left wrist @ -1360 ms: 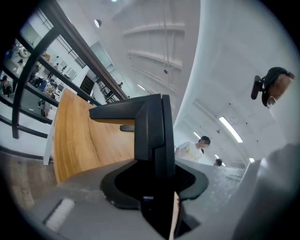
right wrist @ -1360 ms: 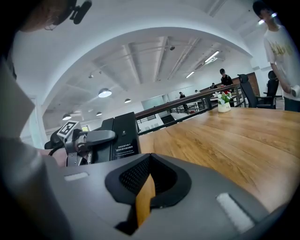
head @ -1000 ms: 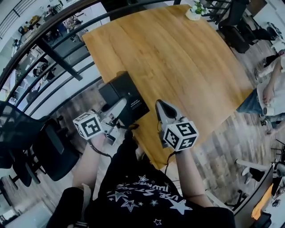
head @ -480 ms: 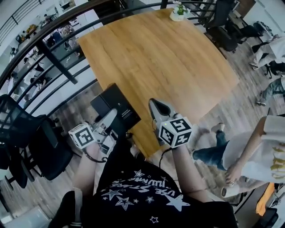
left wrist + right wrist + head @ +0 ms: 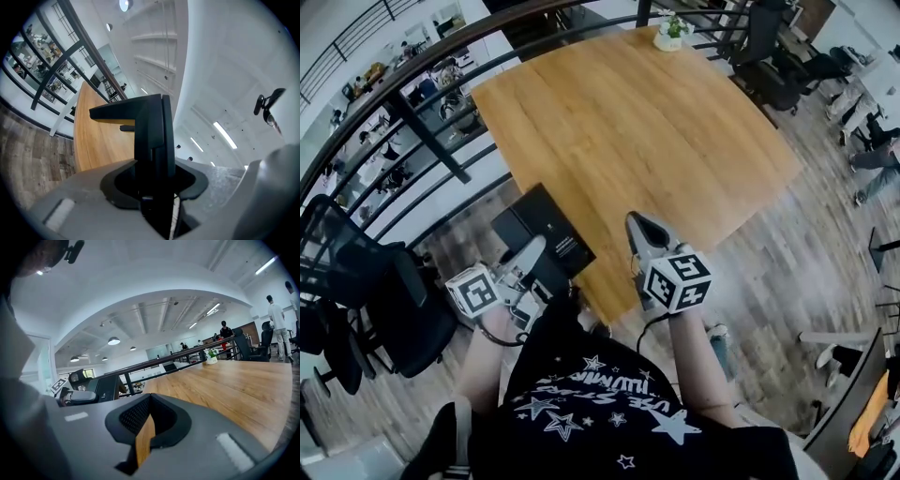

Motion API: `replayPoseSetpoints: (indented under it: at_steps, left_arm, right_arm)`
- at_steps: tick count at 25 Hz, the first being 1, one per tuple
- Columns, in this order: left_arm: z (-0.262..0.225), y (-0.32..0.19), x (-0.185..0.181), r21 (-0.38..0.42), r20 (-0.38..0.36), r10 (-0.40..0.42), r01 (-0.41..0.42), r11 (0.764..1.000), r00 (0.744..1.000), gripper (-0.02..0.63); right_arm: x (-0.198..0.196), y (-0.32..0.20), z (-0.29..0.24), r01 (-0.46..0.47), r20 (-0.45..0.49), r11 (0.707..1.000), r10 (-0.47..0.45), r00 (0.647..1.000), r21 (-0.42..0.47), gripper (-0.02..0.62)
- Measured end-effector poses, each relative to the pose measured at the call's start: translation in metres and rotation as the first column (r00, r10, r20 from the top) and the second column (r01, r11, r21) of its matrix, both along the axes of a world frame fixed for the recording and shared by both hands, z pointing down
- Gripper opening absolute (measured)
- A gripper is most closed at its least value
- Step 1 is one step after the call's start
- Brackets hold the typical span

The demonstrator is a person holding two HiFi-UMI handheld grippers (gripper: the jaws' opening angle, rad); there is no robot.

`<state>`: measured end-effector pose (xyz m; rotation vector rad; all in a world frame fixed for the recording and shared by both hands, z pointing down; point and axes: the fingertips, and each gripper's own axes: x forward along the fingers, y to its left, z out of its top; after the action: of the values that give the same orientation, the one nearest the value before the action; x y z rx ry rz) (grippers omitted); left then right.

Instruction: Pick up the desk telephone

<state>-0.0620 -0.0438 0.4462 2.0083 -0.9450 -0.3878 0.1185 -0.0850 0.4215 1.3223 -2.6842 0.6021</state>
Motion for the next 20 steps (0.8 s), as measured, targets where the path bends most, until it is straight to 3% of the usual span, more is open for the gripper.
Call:
replayPoseSetpoints:
  at_steps: [9, 20]
  left_arm:
    - [-0.016, 0.004, 0.016, 0.034, 0.002, 0.010, -0.010, 0.999, 1.000, 0.175]
    - [-0.014, 0.002, 0.013, 0.042, -0.031, 0.004, -0.002, 0.999, 1.000, 0.175]
  right_arm:
    - [0.031, 0.012, -0.006, -0.035, -0.002, 0.999, 0.035, 0.999, -0.004, 0.000]
    - [0.030, 0.016, -0.005, -0.019, -0.049, 1.000, 0.019, 0.999, 0.010, 0.000]
